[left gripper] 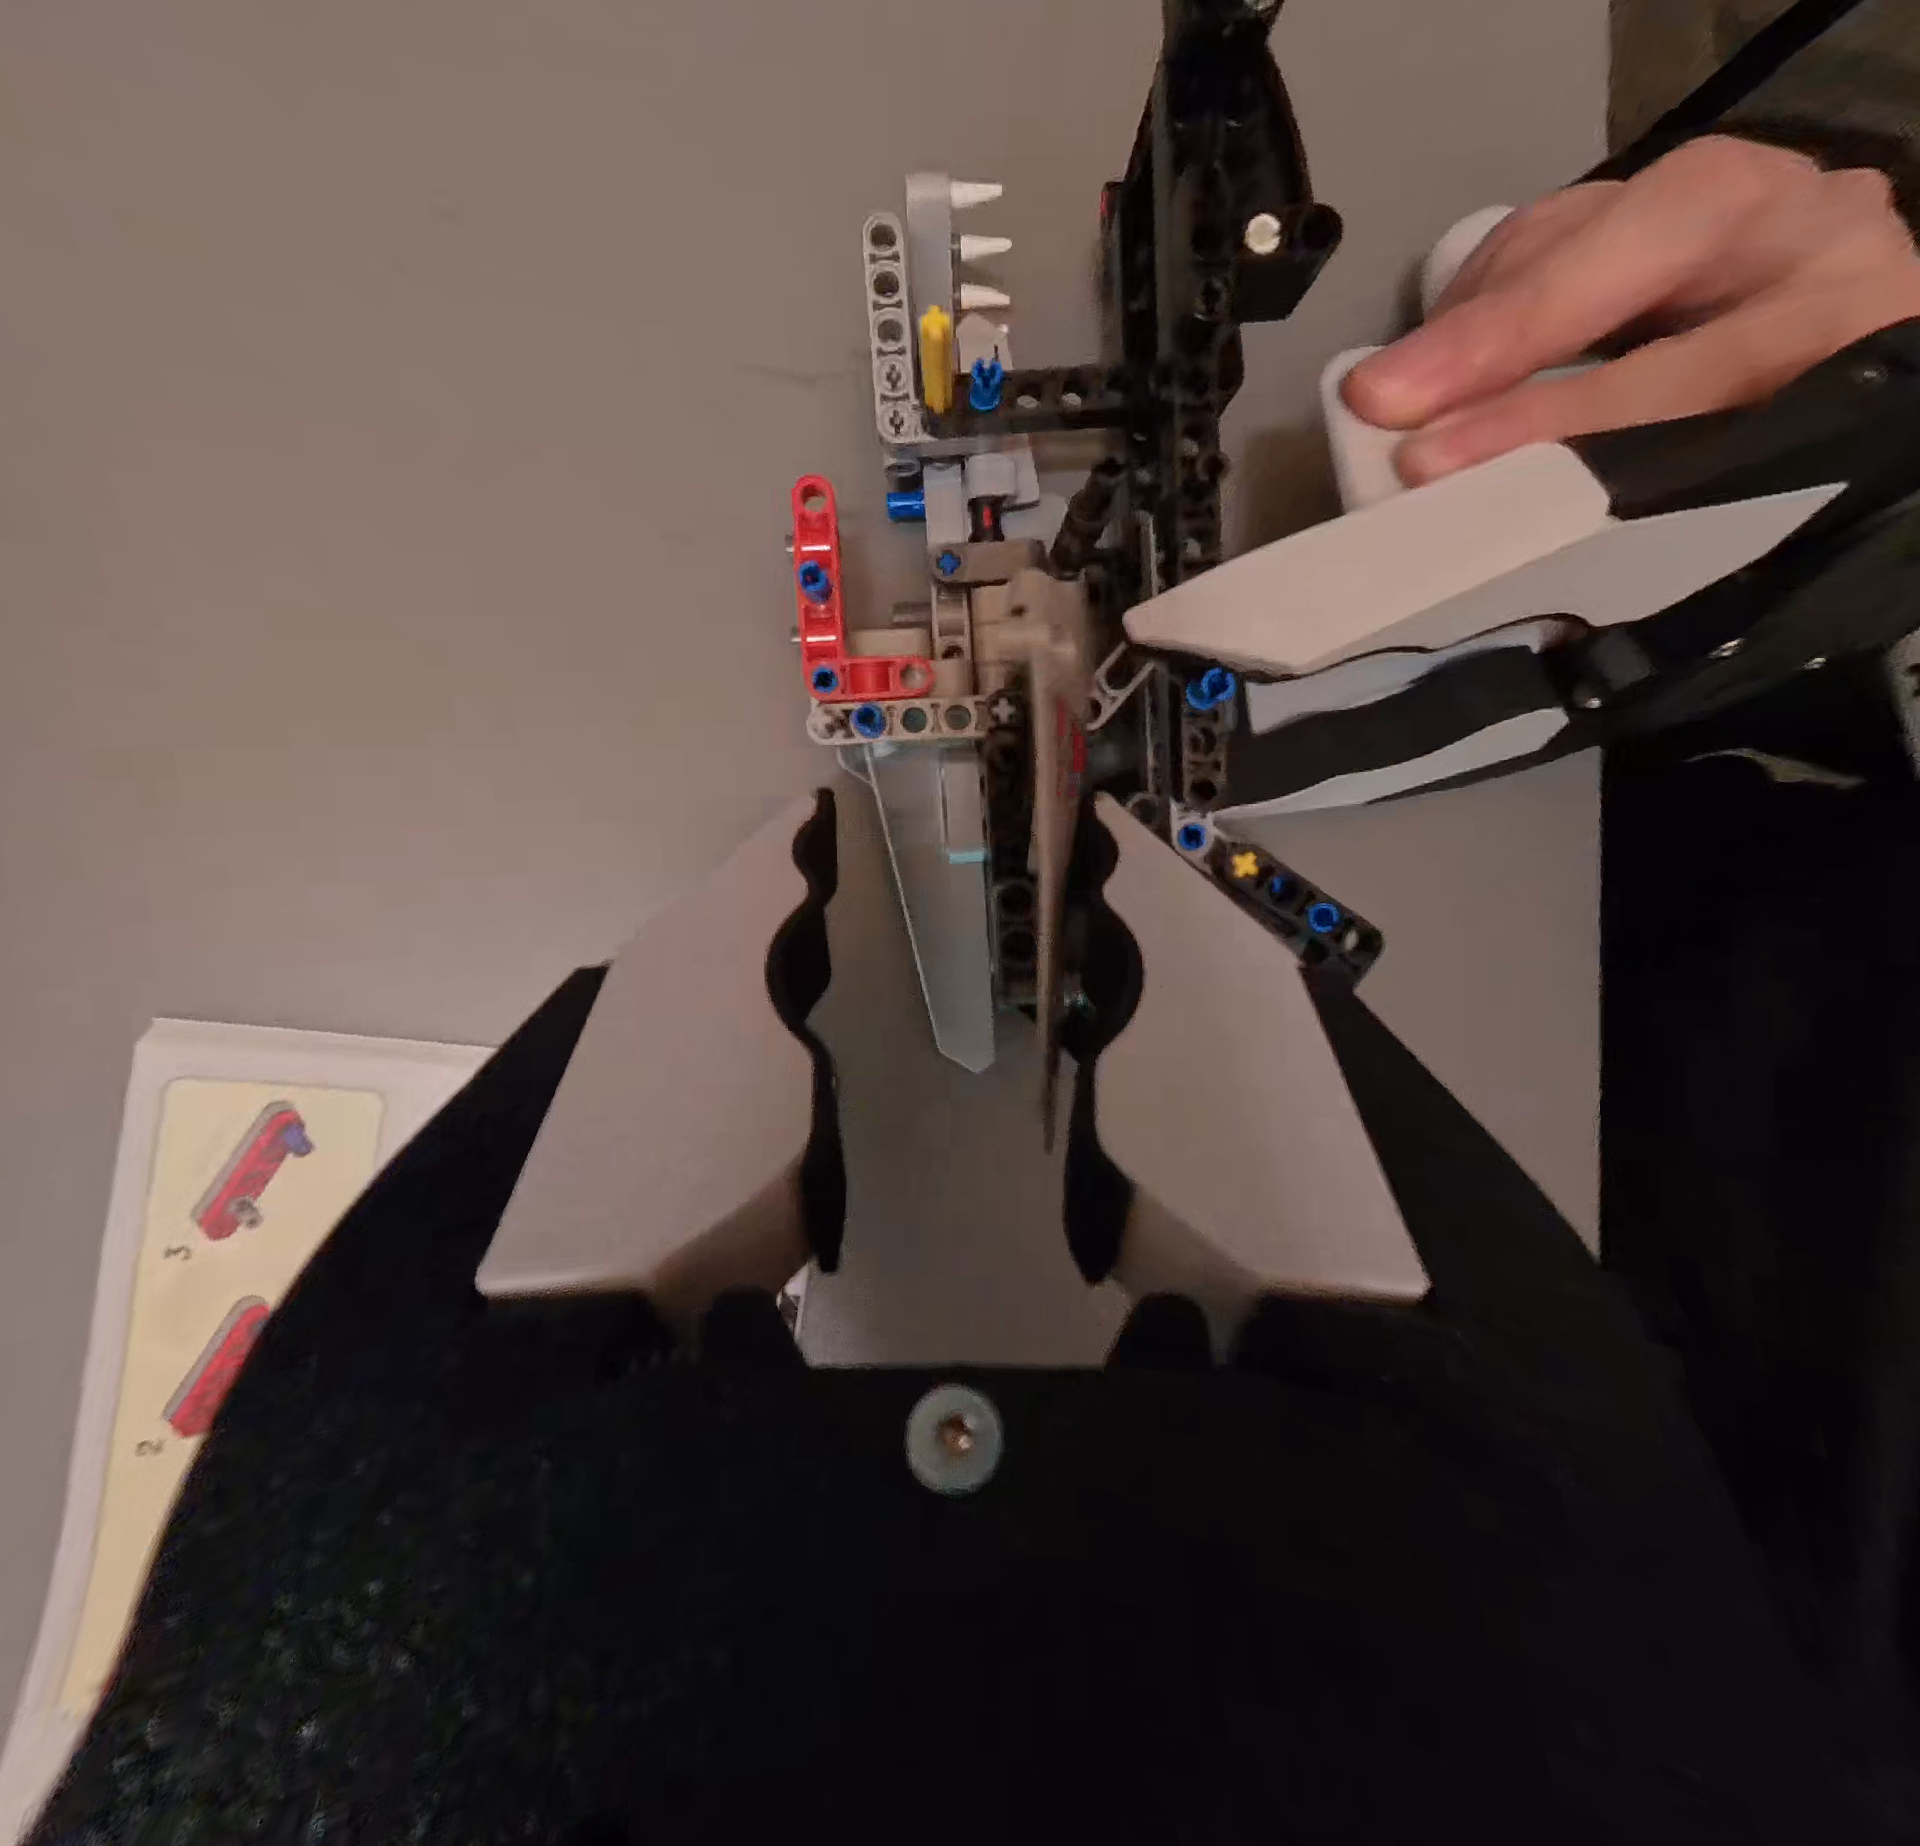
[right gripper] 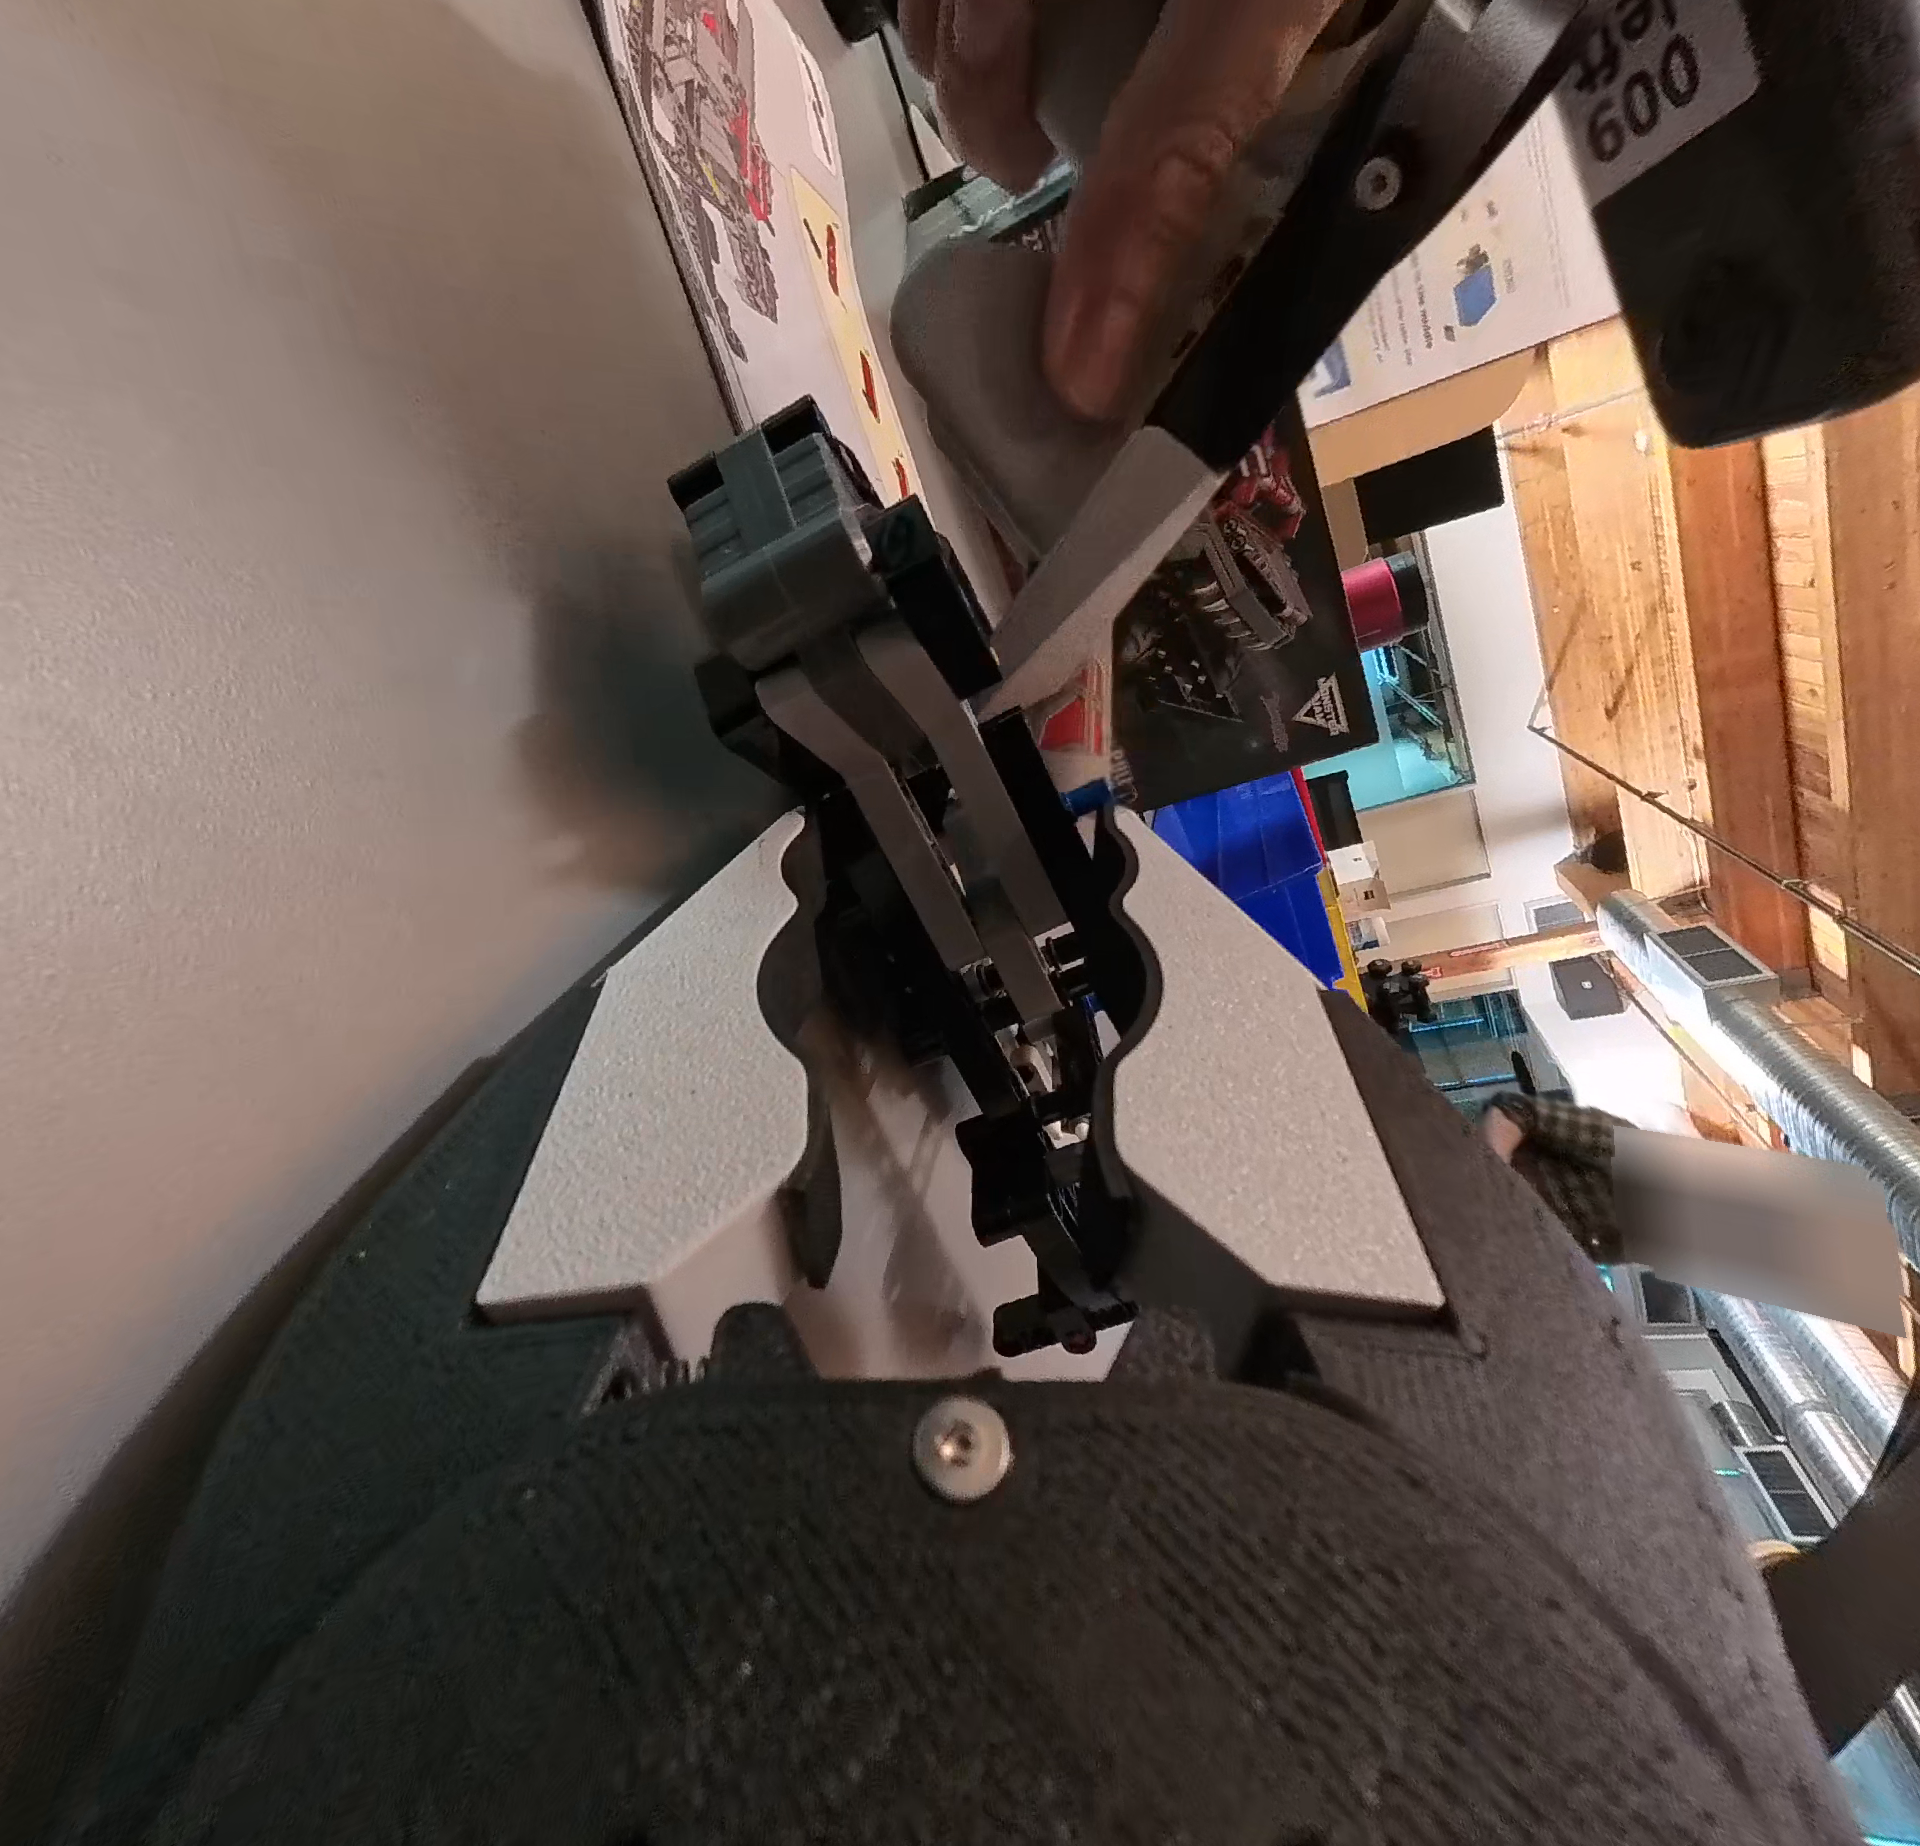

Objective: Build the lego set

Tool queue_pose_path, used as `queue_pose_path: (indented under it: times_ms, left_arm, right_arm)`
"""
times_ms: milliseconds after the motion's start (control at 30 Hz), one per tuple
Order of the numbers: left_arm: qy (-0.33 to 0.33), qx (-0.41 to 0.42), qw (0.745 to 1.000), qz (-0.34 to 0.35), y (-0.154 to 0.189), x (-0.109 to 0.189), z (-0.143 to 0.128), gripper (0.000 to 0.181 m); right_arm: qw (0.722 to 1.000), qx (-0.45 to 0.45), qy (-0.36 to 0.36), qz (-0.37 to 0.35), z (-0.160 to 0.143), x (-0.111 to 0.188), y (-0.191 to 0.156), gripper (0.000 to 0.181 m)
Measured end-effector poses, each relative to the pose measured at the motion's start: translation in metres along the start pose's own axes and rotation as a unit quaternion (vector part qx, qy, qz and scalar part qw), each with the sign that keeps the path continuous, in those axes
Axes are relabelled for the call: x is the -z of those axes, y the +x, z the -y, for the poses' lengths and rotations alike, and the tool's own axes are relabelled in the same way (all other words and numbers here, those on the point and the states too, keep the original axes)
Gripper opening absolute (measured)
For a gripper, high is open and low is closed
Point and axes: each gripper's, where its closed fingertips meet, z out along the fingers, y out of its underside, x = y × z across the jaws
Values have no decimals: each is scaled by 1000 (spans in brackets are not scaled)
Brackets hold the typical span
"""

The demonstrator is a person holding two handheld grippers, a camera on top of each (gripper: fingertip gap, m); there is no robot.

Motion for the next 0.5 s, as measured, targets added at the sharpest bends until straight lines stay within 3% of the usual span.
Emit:
queue_pose_path:
  times_ms: [33,167,333,500]
  left_arm:
    - [2,-6,1000,7,0,0,1,42]
    - [13,4,1000,4,2,7,2,37]
    - [105,72,991,-39,4,34,14,14]
    - [148,200,967,-57,-18,46,-14,5]
  right_arm:
    - [1000,0,0,0,0,0,0,51]
    - [1000,-2,1,0,0,0,0,51]
    - [1000,-4,2,0,0,0,0,51]
    - [1000,-4,2,1,0,0,1,51]
